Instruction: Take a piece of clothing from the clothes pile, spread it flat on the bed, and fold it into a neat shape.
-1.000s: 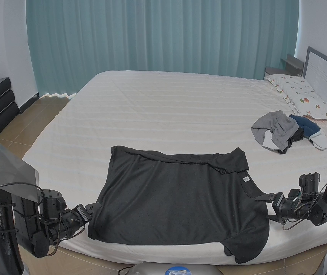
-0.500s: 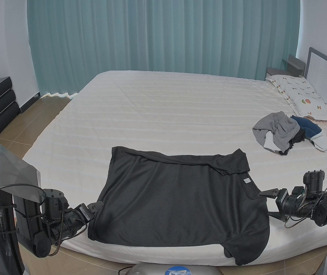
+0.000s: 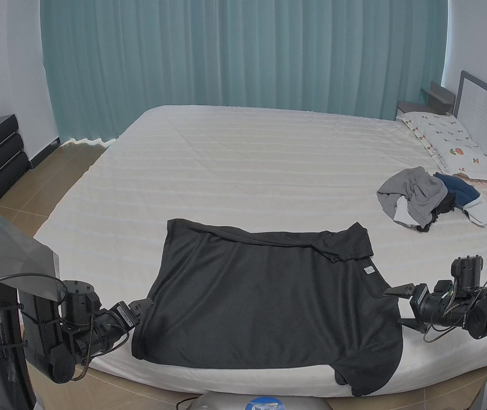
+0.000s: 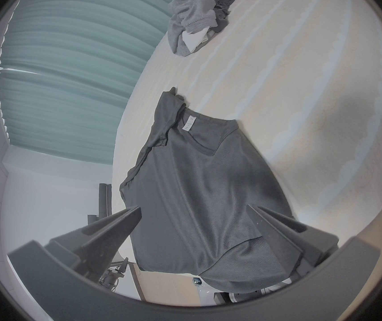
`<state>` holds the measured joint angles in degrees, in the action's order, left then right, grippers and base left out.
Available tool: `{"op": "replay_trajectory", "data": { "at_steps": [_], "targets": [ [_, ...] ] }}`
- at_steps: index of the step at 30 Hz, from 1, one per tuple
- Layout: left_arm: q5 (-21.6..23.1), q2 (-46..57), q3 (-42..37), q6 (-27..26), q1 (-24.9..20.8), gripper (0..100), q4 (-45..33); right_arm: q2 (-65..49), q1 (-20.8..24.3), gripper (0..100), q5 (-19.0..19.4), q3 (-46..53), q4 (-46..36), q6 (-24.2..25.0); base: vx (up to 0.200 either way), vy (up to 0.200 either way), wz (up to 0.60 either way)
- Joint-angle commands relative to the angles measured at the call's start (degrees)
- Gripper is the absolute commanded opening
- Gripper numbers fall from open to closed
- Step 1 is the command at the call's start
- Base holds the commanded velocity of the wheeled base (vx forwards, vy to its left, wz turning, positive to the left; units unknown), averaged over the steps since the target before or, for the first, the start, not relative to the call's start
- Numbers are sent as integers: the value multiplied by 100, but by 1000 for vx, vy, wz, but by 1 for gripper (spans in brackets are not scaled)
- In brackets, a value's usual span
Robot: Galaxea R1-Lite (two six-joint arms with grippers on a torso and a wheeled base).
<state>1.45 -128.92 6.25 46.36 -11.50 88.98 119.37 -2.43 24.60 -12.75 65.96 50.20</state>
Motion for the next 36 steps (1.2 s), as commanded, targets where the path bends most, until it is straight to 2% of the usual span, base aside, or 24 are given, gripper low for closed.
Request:
{"op": "replay_trajectory", "data": {
  "at_steps": [1, 12, 16, 20, 24, 26, 29, 32, 36],
  "targets": [
    [4, -46, 34, -4, -2, 100, 32, -1, -4, 100, 1, 10, 13, -2, 0, 200, 0],
    [4, -55, 60, 13, -2, 100, 23, -19, -4, 100, -8, 1, 13, 7, 0, 0, 0],
    [22, -55, 122, 215, 77, 100, 23, -63, -4, 100, -8, -8, 13, 7, 0, 0, 0],
    [22, -55, 139, 215, 60, 100, 23, -72, 40, 100, -17, -34, 22, 7, 200, 0, 0],
    [22, -81, 157, 207, 60, 100, 32, -89, 278, 100, -87, -184, 57, 16, 100, 0, 0],
    [22, -116, 157, 198, 60, 100, 32, -54, 480, 100, -236, -351, 75, 165, 0, 0, 0],
    [22, -169, 157, 180, 42, 100, 32, 166, 814, 100, -676, -702, 66, 438, 0, 0, 0],
    [22, -222, 192, 189, 42, 100, 32, 499, 946, 100, -1036, -1080, 206, 561, 0, 0, 0],
    [22, -318, 254, 207, 42, 100, 32, 605, 928, 100, -1115, -1520, 136, 543, 0, 0, 0]
  ]
}}
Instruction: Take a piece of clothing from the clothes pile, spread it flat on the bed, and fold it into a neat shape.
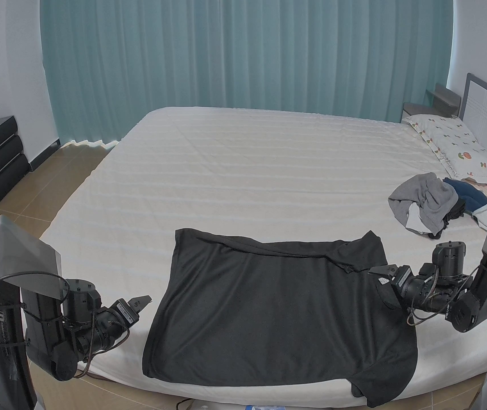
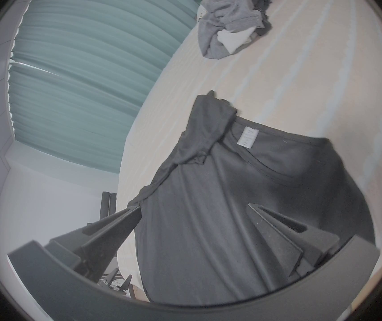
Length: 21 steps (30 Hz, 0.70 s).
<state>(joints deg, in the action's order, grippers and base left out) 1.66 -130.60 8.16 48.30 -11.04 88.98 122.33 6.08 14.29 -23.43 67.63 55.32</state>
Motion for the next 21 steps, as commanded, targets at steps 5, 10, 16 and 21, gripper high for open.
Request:
{"op": "replay_trajectory", "data": {
  "at_steps": [5, 10, 16, 21],
  "targets": [
    [1, -291, 186, 22, -21, 100, 23, 660, 68, 100, -269, -1313, -655, -39, 0, 0, 0],
    [-8, -379, 283, 83, -100, 100, 23, 977, 156, 100, -444, -1999, -971, -39, 0, 0, 0],
    [-16, -405, 362, 189, -108, 100, 23, 1363, 411, 100, -734, -2992, -1674, -48, 0, 0, 0],
    [-8, -405, 371, 197, -100, 100, 23, 1566, 490, 100, -893, -3335, -2088, -74, 0, 0, 0]
  ]
}}
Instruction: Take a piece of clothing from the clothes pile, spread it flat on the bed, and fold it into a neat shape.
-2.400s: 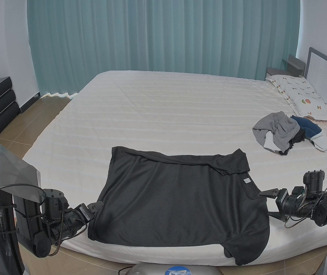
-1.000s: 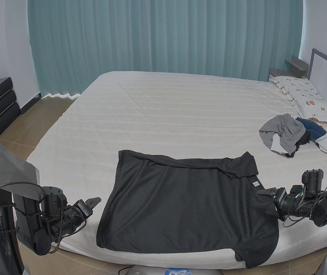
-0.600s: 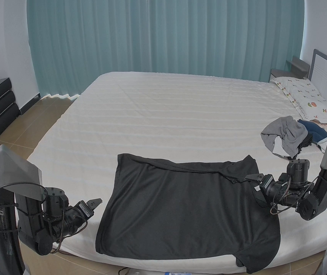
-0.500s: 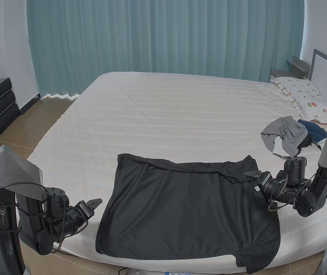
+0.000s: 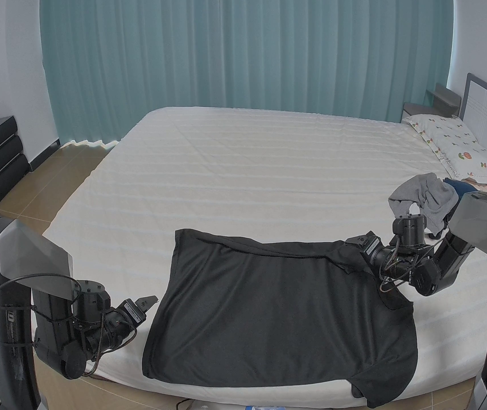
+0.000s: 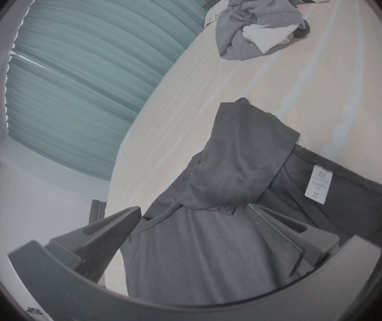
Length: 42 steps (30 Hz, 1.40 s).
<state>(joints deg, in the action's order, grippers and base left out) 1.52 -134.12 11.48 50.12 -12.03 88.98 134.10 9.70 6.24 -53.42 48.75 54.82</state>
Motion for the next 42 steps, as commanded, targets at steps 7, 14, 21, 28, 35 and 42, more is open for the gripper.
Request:
{"op": "replay_trajectory", "data": {
  "at_steps": [7, 14, 21, 28, 35, 42],
  "targets": [
    [-3, -62, 47, 16, -1, 100, 23, 530, 190, 100, -299, -485, -243, -217, 0, 0, 0],
    [-3, -62, 47, 16, -1, 100, 23, 776, 190, 100, -563, -933, -419, -464, 0, 0, 0],
    [-3, -70, 73, 16, -1, 100, 23, 1215, 190, 100, -905, -2269, -797, -674, 0, 0, 0],
    [-3, -97, 73, 16, -10, 100, 23, 1541, 137, 100, -1002, -3394, -858, -727, 0, 0, 0],
    [-3, -97, 82, 16, -1, 100, 23, 2261, 76, 100, -1327, -5073, -788, -894, 0, 0, 0],
    [-3, -97, 82, 16, -1, 100, 23, 2622, 76, 100, -1617, -5688, -832, -1140, 0, 0, 0]
  ]
}}
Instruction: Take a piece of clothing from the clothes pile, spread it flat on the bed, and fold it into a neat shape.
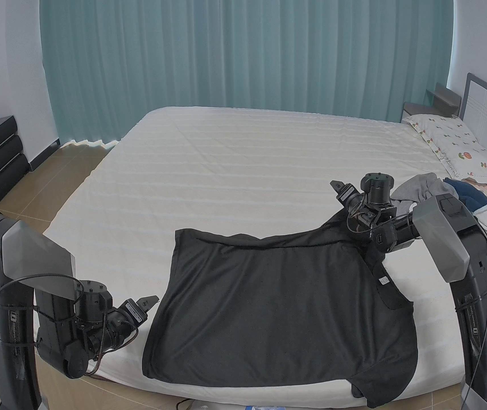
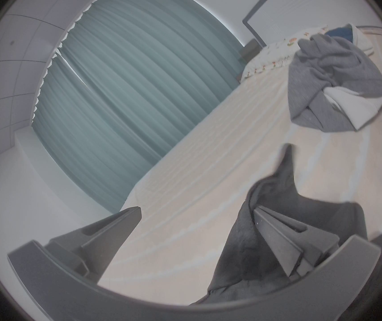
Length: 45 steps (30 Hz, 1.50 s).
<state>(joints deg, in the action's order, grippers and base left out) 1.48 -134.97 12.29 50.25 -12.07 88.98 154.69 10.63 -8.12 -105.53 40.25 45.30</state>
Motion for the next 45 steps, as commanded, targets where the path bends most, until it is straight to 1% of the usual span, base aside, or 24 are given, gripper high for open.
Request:
{"op": "replay_trajectory", "data": {
  "at_steps": [1, 6, 10, 14, 16, 17, 18, 19, 20, 21, 23, 25, 26, 27, 29, 30, 31, 34, 35, 37, 40, 42, 43, 45],
  "targets": [
    [-7, -11, 2, 2, 3, 100, 32, 554, -26, 100, -190, -477, 26, -188, 0, 0, 0],
    [-7, -20, 2, 2, -6, 100, 32, 396, -149, 100, -190, -336, 35, -197, 0, 0, 0],
    [2, -20, 2, 2, 3, 100, 23, 35, -307, 100, -49, -11, 18, -179, 0, 0, 0],
    [-7, -11, 2, 2, -6, 100, 32, -387, -395, 100, 320, 507, 35, -135, 0, 0, 0],
    [2, -20, 2, 2, -6, 100, 23, -685, -448, 100, 627, 841, 44, -39, 0, 0, 0],
    [-7, -20, 2, 2, -6, 100, 32, -773, -465, 100, 759, 903, 44, 58, 0, 0, 0],
    [-7, -11, 2, 2, -6, 100, 23, -800, -474, 100, 803, 912, 44, 102, 0, 0, 0],
    [2, -20, 2, -6, -6, 100, 23, -870, -474, 100, 917, 877, 53, 392, 0, 0, 0],
    [2, -20, 2, -6, -6, 100, 23, -870, -474, 100, 917, 877, 53, 392, 0, 0, 0],
    [2, -20, 2, 2, -6, 100, 32, -879, -465, 100, 909, 718, 53, 717, 0, 0, 0],
    [2, -20, -7, 2, -6, 100, 23, -888, -465, 100, 882, 710, 0, 743, 0, 0, 0],
    [2, -11, -7, 2, 3, 100, 23, -967, -474, 100, 847, 1008, -9, 743, 0, 0, 0],
    [2, -11, -7, 2, 3, 100, 23, -967, -474, 100, 847, 1008, -9, 743, 0, 0, 0],
    [2, -3, -7, 2, 3, 100, 32, -1169, -492, 100, 873, 1527, 44, 787, 0, 0, 0],
    [2, -3, 2, 2, 3, 100, 32, -1362, -501, 100, 926, 2028, 53, 796, 0, 0, 0],
    [2, 15, 2, 2, 12, 100, 32, -1556, -492, 100, 926, 2573, 106, 796, 0, 0, 0],
    [2, 33, 10, 2, 20, 100, 32, -1670, -474, 100, 935, 2854, 185, 814, 0, 0, 0],
    [-7, 147, 169, 11, 82, 100, 23, -2215, -448, 100, 988, 3962, 826, 840, 0, 0, 0],
    [-7, 147, 169, 11, 82, 100, 23, -2215, -448, 100, 988, 3962, 826, 840, 0, 0, 0],
    [-7, 358, 239, 11, 187, 100, 23, -2654, -430, 100, 1058, 5104, 1565, 823, 0, 0, 0],
    [-24, 454, 300, -6, 196, 100, 14, -2900, -430, 100, 1067, 5966, 2118, 840, 0, 0, 0],
    [-24, 542, 511, -24, 196, 100, -30, -3050, -439, 100, 1067, 6440, 2426, 1069, 0, 0, 0],
    [-24, 569, 626, -50, 205, 100, -100, -3138, -457, 100, 1076, 6616, 2566, 1271, 0, 0, 0],
    [-24, 709, 1056, -191, 231, 100, -496, -3357, -518, 100, 1181, 6976, 2900, 1789, 0, 0, 0]
  ]
}}
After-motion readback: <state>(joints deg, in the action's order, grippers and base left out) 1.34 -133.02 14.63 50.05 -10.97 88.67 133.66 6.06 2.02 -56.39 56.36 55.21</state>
